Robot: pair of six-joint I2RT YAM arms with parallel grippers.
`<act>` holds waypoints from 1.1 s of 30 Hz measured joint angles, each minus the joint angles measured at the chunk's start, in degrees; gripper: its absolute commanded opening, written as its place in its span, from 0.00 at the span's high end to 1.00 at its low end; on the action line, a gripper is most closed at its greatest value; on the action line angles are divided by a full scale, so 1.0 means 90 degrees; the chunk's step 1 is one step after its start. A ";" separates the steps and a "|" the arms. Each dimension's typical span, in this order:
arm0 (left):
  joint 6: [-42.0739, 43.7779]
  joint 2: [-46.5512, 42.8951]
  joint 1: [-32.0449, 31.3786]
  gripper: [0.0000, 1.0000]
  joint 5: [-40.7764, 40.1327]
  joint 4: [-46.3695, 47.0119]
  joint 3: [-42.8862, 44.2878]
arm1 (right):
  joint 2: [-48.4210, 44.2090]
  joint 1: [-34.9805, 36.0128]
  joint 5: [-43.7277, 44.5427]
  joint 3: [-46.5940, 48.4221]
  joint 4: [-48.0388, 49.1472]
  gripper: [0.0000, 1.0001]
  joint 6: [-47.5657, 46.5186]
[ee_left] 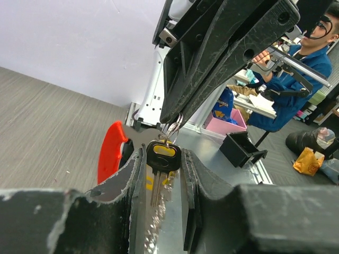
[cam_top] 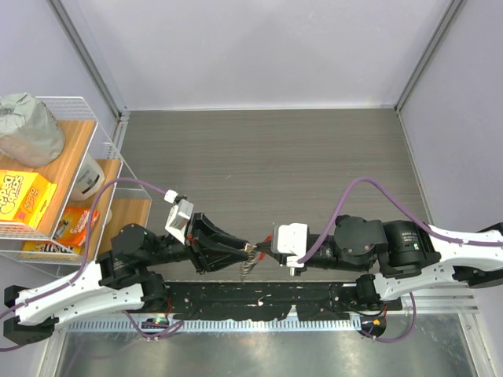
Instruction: Put the keys on the keyring
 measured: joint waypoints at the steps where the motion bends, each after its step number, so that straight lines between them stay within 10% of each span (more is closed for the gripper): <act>1: 0.0000 0.0010 0.0000 0.89 0.0015 0.0017 0.0000 | -0.0027 0.0000 0.0000 -0.0039 0.0049 0.94 0.0007; 33: -0.0010 -0.0138 0.0000 0.90 0.0585 0.0512 -0.0002 | -0.1154 -0.0002 -0.1161 -0.2501 0.4318 0.94 -0.0073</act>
